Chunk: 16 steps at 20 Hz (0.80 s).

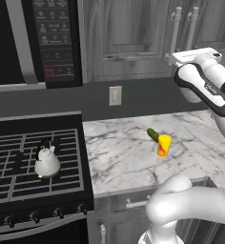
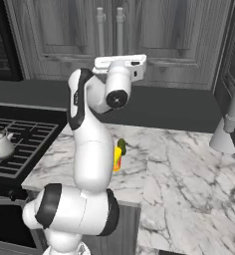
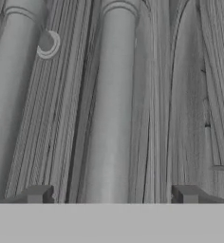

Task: Pick the pan from the cabinet and place it on the stove. Then turn on the stove burner for the pan.

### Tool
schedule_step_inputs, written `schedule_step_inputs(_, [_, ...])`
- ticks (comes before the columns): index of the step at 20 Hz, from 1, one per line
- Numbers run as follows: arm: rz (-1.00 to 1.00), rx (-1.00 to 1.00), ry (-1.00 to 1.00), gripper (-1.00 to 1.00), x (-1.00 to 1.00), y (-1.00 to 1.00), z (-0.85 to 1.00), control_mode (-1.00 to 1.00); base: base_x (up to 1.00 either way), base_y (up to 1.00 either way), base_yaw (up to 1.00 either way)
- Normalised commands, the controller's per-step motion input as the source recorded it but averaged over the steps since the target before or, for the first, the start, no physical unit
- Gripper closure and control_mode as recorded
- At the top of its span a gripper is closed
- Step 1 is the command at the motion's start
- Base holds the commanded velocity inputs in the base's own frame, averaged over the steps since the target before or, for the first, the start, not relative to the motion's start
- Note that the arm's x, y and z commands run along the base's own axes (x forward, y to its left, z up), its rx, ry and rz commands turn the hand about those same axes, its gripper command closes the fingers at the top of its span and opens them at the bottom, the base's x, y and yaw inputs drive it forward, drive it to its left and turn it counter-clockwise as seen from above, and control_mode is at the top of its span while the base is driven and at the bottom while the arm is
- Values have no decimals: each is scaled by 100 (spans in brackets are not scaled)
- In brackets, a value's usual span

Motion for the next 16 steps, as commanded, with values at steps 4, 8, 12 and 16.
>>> schedule_step_inputs(4, [0,-1,13,-100,26,-20,18,-100,0,0,0])
schedule_step_inputs(8, [0,0,11,-100,24,-3,4,-100,0,0,0])
schedule_step_inputs(12, [0,0,7,-100,21,1,0,-100,0,0,0])
schedule_step_inputs(16, [0,-1,10,100,23,14,-14,-100,0,0,0])
